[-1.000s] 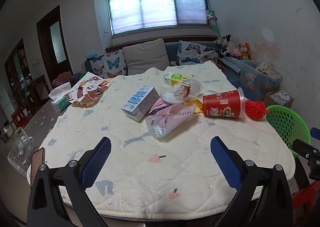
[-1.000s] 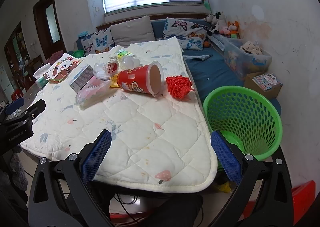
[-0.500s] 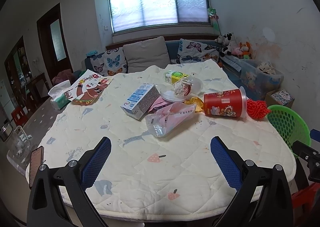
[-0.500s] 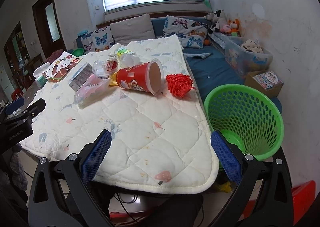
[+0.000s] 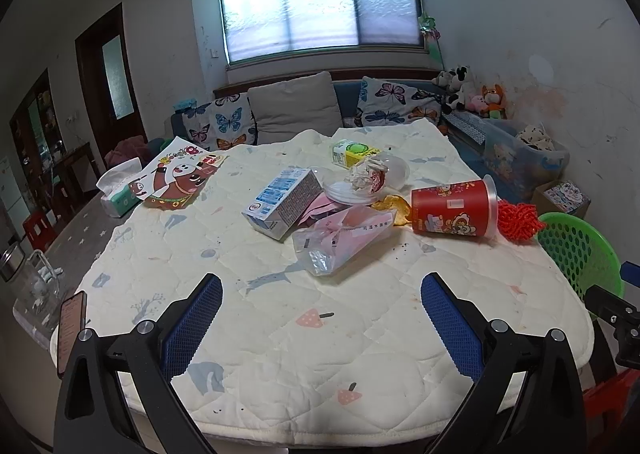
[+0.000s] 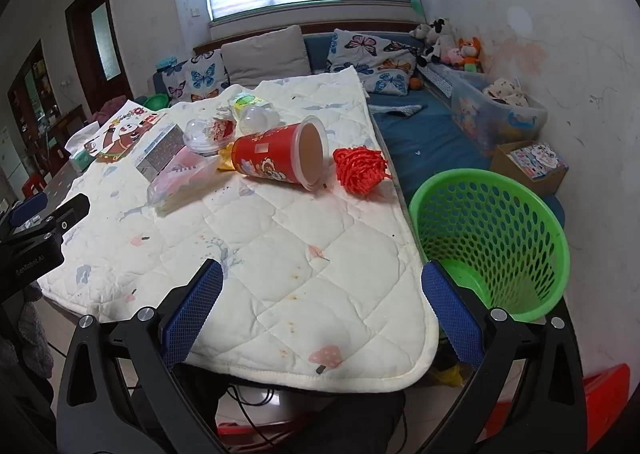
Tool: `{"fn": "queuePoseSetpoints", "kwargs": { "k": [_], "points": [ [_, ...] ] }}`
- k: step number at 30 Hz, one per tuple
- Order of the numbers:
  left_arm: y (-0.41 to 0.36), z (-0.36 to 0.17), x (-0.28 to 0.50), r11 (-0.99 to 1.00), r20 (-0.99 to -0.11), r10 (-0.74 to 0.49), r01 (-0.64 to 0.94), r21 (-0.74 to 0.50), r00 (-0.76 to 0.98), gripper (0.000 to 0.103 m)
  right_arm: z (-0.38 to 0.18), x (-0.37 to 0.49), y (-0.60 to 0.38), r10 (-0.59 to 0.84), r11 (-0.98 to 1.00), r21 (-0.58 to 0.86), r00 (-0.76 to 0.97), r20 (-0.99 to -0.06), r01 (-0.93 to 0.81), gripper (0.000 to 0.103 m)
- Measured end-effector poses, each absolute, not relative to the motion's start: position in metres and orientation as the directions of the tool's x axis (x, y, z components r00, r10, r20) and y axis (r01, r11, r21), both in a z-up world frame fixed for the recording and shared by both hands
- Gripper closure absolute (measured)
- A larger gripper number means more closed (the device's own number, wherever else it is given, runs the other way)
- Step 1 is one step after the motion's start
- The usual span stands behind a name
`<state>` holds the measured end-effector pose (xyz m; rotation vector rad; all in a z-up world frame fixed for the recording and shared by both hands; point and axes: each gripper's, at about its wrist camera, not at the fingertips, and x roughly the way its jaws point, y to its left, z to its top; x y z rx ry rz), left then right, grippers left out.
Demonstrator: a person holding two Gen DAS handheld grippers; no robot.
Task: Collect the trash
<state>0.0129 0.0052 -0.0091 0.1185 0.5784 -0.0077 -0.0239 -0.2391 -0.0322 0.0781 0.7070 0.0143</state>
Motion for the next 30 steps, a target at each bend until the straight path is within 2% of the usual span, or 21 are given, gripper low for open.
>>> {"fn": "queuePoseSetpoints", "kwargs": {
  "k": [30],
  "points": [
    [0.009, -0.011, 0.044, 0.994, -0.576, 0.038, 0.028, 0.105, 0.817, 0.006, -0.038, 0.005, -0.248, 0.052, 0.997, 0.073, 0.743, -0.667, -0.004, 0.004]
  ]
}}
